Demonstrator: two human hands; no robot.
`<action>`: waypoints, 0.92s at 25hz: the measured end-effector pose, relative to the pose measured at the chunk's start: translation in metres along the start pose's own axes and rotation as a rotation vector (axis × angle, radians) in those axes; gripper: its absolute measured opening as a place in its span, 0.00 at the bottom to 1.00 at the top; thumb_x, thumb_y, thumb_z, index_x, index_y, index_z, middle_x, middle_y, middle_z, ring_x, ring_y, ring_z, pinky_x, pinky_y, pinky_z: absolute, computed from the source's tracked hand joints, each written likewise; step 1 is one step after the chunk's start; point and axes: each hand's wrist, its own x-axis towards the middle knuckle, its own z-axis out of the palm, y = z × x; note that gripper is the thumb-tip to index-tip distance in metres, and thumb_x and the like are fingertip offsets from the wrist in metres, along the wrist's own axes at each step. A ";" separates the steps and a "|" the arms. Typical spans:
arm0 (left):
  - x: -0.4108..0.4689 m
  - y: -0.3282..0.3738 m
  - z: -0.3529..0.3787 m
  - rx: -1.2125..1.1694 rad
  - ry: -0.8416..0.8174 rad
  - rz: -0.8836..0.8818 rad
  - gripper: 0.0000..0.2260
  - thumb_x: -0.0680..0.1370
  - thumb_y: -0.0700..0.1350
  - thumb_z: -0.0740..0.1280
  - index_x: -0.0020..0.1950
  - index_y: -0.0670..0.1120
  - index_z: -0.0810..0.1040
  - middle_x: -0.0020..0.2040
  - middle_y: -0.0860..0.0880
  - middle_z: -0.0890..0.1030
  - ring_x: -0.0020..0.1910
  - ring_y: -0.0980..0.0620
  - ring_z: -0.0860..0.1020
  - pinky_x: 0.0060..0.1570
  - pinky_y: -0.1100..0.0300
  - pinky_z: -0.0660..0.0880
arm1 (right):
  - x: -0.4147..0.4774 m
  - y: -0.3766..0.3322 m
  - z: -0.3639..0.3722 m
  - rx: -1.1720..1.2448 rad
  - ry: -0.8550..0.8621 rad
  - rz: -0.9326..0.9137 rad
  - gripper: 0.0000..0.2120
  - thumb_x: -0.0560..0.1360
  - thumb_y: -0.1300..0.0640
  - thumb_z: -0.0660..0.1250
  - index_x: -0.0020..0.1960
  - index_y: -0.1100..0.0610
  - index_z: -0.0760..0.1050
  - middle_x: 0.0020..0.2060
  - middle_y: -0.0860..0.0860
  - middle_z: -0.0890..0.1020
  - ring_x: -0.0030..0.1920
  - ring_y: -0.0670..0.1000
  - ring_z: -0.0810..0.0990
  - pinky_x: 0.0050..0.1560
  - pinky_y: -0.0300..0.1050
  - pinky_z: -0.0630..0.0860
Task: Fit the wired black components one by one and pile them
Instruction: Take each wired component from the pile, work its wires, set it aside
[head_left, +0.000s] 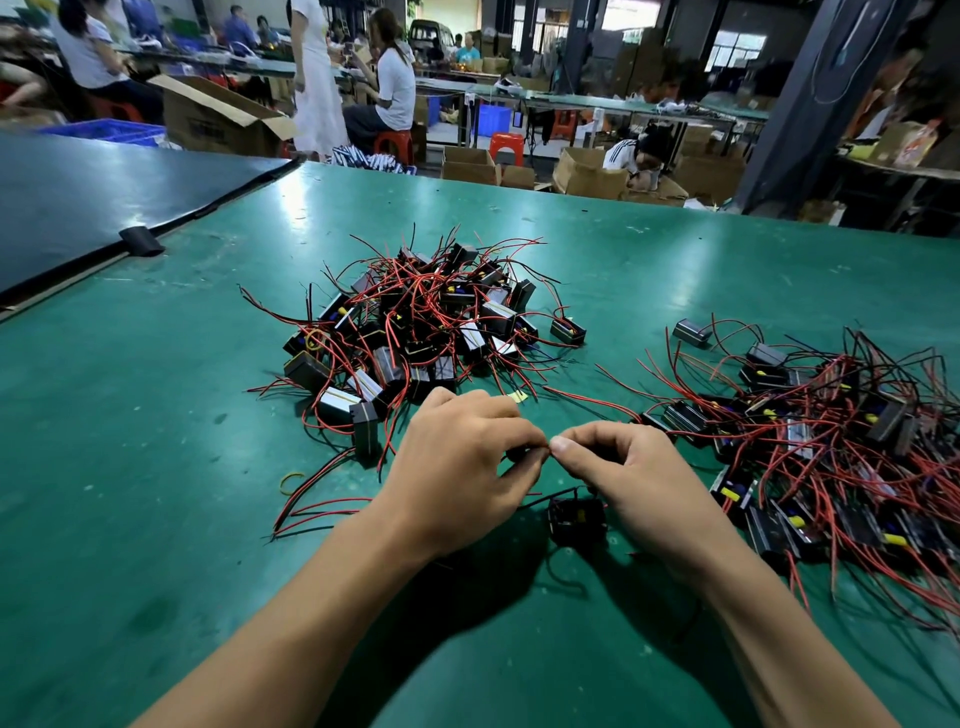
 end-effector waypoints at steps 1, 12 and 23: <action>0.000 0.000 0.000 0.039 0.013 0.034 0.05 0.75 0.48 0.70 0.41 0.51 0.84 0.36 0.54 0.80 0.36 0.50 0.77 0.37 0.51 0.70 | 0.000 0.001 0.000 -0.007 -0.001 0.003 0.09 0.78 0.55 0.70 0.41 0.57 0.83 0.29 0.43 0.78 0.31 0.40 0.71 0.35 0.31 0.69; 0.006 -0.010 -0.003 -0.633 -0.154 -0.462 0.02 0.74 0.42 0.74 0.44 0.48 0.87 0.40 0.49 0.83 0.42 0.47 0.79 0.43 0.64 0.72 | -0.005 -0.002 -0.003 -0.218 0.172 -0.481 0.08 0.72 0.62 0.76 0.48 0.52 0.85 0.42 0.43 0.84 0.38 0.46 0.79 0.41 0.34 0.72; 0.007 -0.010 -0.011 -0.749 -0.276 -0.429 0.04 0.75 0.42 0.72 0.47 0.44 0.86 0.43 0.40 0.81 0.30 0.64 0.71 0.36 0.72 0.66 | -0.002 0.003 -0.004 -0.237 0.186 -0.587 0.02 0.73 0.58 0.75 0.46 0.55 0.85 0.41 0.44 0.84 0.38 0.48 0.80 0.41 0.35 0.73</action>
